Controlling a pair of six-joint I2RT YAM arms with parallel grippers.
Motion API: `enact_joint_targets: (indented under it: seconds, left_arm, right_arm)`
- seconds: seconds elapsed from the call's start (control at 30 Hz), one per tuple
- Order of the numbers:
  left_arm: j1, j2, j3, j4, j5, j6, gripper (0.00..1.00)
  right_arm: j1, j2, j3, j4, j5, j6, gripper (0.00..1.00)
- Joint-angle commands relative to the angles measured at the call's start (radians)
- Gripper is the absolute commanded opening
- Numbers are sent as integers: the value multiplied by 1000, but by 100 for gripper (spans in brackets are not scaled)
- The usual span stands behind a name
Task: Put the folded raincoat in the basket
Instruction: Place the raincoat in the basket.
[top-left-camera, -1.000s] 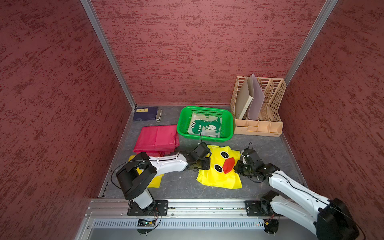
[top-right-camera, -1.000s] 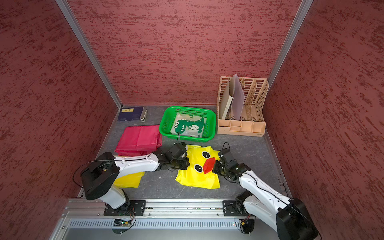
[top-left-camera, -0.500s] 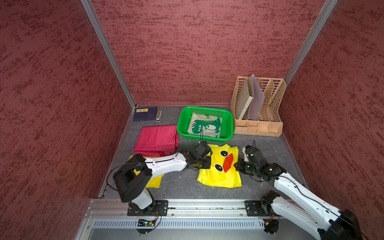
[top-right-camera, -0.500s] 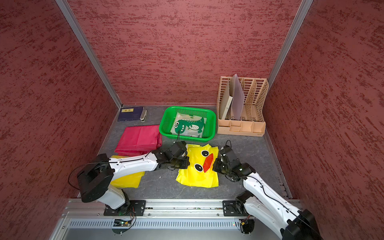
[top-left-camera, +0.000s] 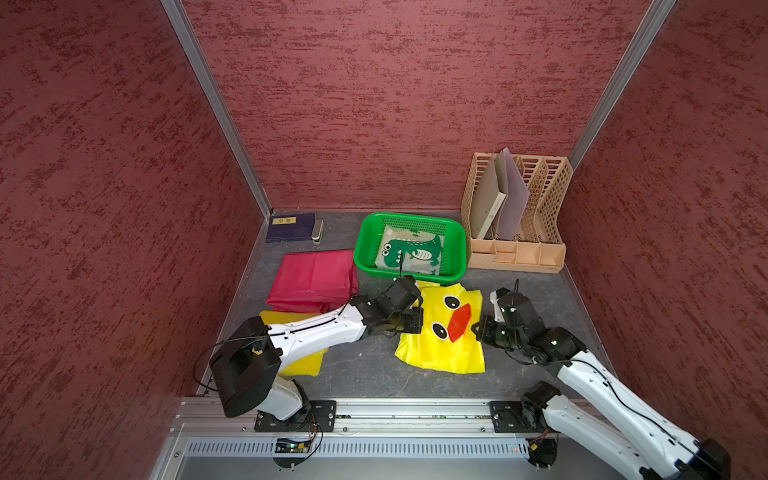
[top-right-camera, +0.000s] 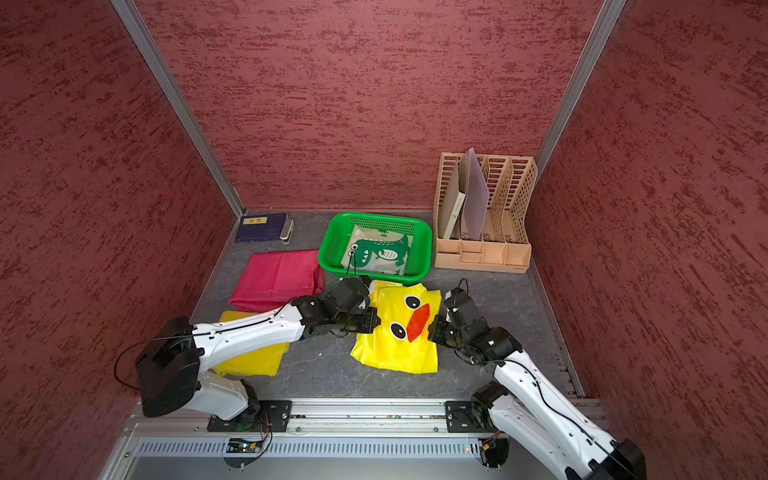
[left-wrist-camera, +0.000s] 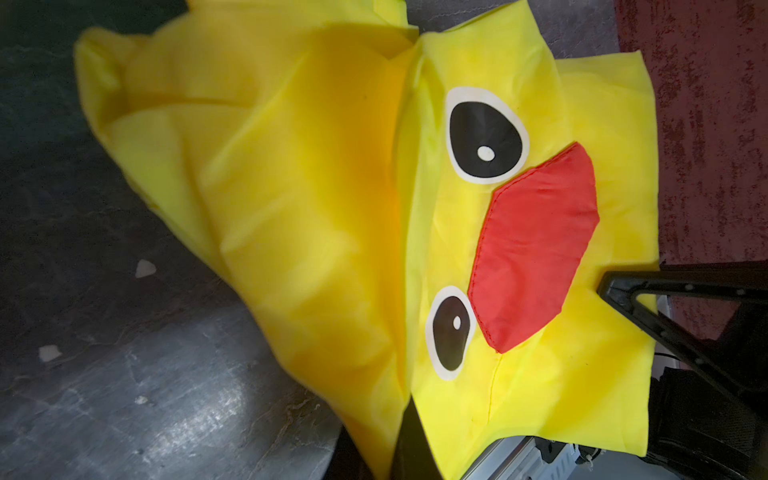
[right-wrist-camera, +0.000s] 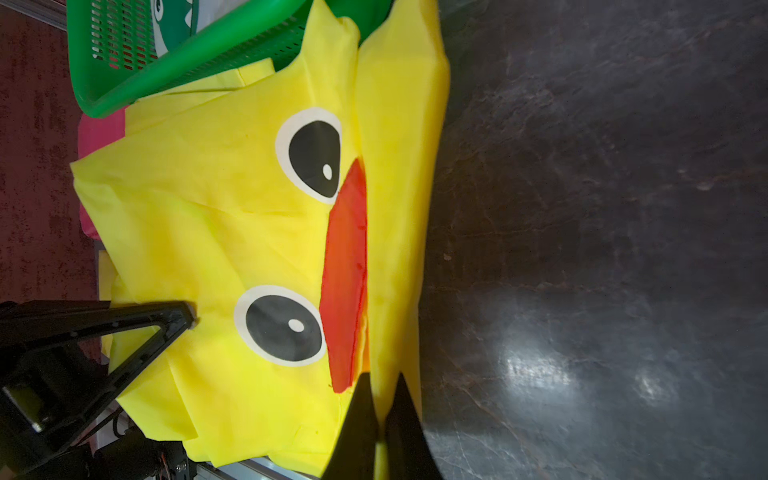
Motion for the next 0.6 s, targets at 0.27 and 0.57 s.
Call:
enact_joint_targets:
  seconds: [0.27,0.57]
  left_arm:
    - [12,-107,45,-51,30,33,0]
    - [39,-186,72,-96,29,62,0]
  right_arm:
    - [16,-68,96,-65,-26,2,0]
    - [16,-34,192,-49,-102,-4,0]
